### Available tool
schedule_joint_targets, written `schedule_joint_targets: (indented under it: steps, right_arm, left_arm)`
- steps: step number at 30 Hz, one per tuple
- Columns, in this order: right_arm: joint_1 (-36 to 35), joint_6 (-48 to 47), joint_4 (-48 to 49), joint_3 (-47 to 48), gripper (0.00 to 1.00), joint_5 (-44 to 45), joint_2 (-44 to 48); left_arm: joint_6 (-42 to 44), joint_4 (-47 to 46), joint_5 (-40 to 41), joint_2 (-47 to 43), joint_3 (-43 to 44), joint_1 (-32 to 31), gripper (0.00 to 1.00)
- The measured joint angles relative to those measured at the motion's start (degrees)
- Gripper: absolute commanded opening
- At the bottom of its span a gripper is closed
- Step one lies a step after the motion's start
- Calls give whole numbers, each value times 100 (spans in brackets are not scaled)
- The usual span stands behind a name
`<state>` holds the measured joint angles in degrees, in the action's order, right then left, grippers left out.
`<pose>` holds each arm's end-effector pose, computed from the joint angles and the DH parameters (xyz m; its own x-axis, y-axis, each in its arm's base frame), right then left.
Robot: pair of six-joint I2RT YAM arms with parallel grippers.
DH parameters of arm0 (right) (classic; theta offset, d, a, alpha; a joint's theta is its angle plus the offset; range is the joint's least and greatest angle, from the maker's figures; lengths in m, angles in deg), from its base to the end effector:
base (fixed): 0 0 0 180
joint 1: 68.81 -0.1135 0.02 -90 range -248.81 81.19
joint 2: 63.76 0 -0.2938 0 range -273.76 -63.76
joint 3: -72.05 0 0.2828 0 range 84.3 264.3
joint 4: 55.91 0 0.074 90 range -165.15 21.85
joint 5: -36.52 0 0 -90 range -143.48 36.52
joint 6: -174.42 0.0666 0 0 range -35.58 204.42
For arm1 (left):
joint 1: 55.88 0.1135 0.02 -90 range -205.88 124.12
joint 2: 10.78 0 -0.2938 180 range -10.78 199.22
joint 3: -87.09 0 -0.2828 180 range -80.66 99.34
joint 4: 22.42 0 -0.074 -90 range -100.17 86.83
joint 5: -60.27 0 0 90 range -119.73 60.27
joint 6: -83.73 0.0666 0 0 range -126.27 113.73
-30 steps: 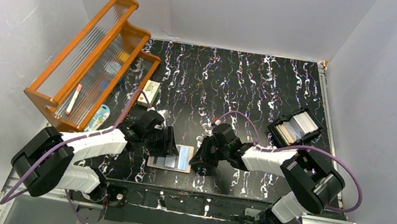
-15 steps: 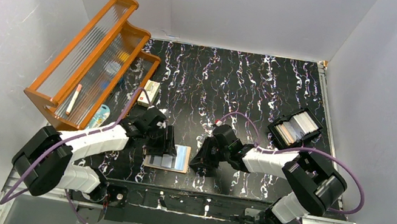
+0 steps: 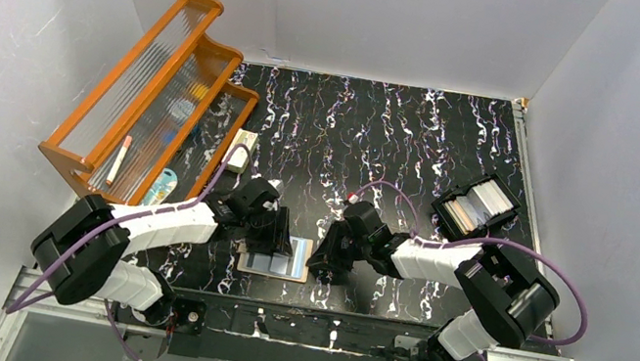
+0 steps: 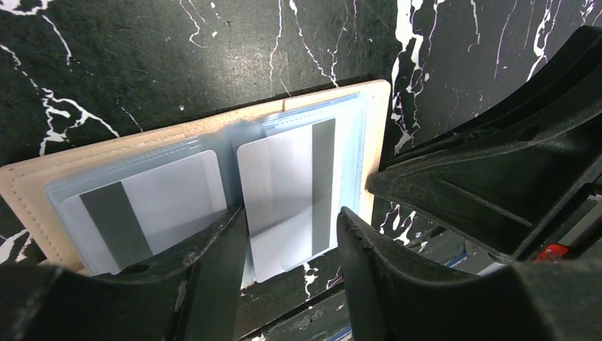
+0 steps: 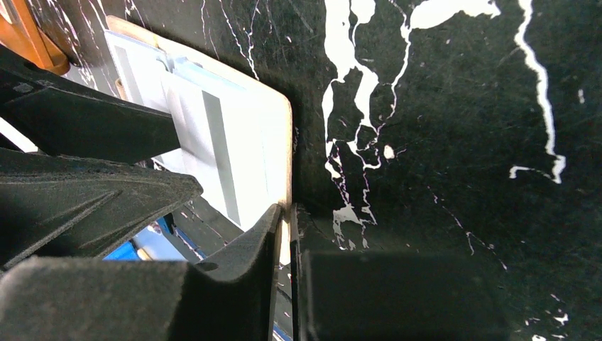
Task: Put the credit cards into the card holder
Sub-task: Insert the credit card into the card holder.
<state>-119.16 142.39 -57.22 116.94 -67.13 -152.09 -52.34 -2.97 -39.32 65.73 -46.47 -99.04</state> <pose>0.1891 0.2528 0.1151 -0.9632 0.1288 -0.2358 -0.0727 0.7200 0.6902 0.2017 -0.2043 0.1513 -0.9275 -0.1037 -0.3591 0.1231 0.8224 -0.5554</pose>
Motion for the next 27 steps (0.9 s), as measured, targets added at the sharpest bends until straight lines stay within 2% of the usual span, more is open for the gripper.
schedule_joint_targets:
  steps: [13, 22, 27]
  right_arm:
    - [2, 33, 83, -61, 16, 20, 24]
    - [2, -74, -741, -61, 21, 745, 629]
    - [2, -87, -1008, -61, 30, 944, 1141]
  left_arm:
    - [-188, -463, -192, 151, 4, -83, 35]
    - [-448, -162, -234, 11, 127, -118, 54]
    - [-326, 328, -31, -297, 518, -120, 56]
